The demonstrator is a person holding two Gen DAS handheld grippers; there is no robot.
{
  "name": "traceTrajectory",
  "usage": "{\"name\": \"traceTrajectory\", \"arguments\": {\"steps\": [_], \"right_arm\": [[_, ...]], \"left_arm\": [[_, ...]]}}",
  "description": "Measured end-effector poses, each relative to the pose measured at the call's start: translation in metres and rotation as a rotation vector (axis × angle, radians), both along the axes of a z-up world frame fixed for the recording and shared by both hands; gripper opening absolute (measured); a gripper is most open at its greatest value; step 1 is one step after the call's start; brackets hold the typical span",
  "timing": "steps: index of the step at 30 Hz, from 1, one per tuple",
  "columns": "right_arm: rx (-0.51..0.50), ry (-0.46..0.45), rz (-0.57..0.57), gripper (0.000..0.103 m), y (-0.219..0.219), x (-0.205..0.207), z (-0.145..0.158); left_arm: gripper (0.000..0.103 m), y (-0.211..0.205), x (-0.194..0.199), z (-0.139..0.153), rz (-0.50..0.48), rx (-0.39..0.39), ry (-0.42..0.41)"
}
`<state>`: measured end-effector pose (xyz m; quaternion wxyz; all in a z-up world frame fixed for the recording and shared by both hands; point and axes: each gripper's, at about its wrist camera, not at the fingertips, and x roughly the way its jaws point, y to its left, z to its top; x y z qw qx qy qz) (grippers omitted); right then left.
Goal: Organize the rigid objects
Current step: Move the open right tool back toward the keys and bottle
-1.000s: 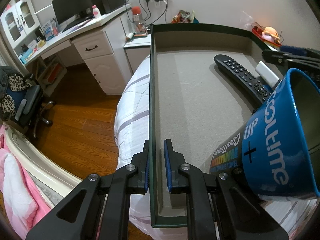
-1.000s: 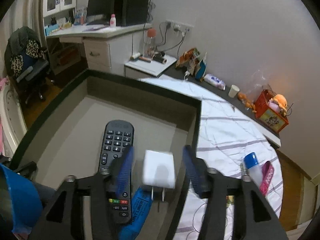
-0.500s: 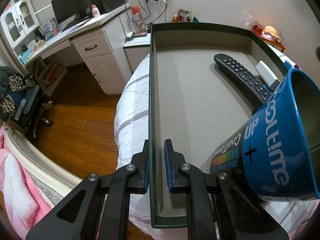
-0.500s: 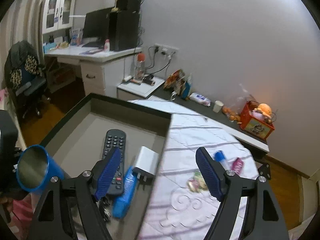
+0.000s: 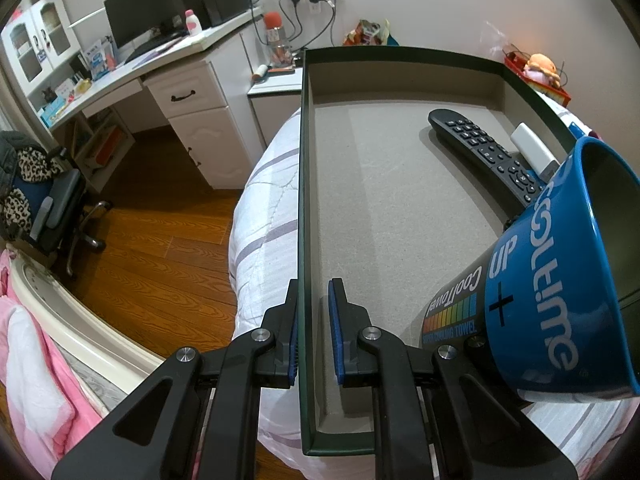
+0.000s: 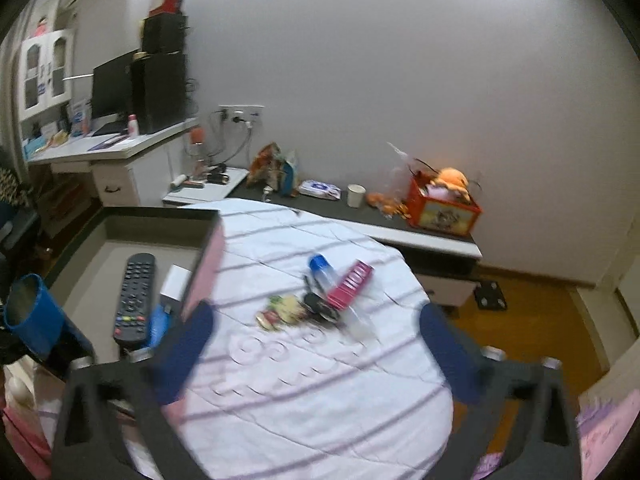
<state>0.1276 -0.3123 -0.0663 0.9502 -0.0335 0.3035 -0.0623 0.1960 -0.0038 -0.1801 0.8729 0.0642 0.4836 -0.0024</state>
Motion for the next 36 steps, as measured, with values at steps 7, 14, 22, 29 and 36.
{"name": "traceTrajectory", "arguments": {"steps": [7,14,22,29,36], "right_arm": [[0.06,0.052,-0.039,0.103,-0.028,-0.008,-0.021],[0.075,0.116,-0.044,0.103,-0.038,-0.009,-0.045],[0.095,0.158,-0.041,0.103,-0.043,0.002,-0.062],[0.056,0.202,-0.051,0.103,-0.052,0.022,-0.077],[0.016,0.194,-0.017,0.103,-0.06,0.049,-0.079]], "left_arm": [[0.01,0.002,0.0,-0.001,0.005,-0.005,-0.005],[0.01,0.002,-0.002,-0.002,0.006,-0.001,-0.005],[0.01,0.002,-0.002,-0.002,0.006,-0.002,-0.005],[0.011,0.002,-0.002,-0.003,0.003,0.001,-0.002],[0.01,0.002,-0.002,-0.004,0.003,0.002,-0.001]]}}
